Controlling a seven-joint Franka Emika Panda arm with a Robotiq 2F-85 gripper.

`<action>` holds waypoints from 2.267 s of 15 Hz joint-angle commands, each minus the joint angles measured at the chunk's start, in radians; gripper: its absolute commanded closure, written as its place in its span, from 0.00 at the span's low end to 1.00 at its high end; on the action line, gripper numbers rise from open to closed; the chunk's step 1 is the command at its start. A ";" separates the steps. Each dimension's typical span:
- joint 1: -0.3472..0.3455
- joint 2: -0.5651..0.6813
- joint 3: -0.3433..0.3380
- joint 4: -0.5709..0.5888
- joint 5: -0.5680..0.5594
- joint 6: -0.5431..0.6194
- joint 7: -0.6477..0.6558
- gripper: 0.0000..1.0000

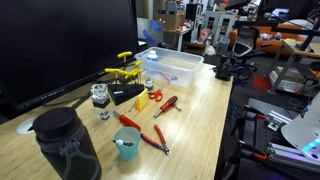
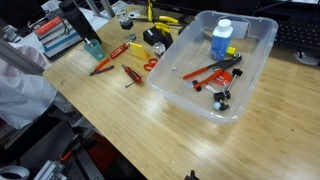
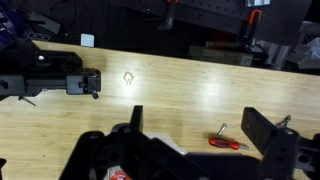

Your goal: Put the screwdriver into the basket.

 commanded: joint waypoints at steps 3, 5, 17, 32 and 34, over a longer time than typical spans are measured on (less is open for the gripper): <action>-0.013 0.004 0.010 0.002 0.007 -0.001 -0.007 0.00; -0.013 0.004 0.010 0.002 0.007 -0.001 -0.007 0.00; -0.013 0.004 0.010 0.002 0.007 -0.001 -0.007 0.00; -0.007 0.013 0.010 0.005 0.011 -0.001 -0.011 0.00; 0.015 0.035 0.014 0.010 0.024 0.003 -0.026 0.00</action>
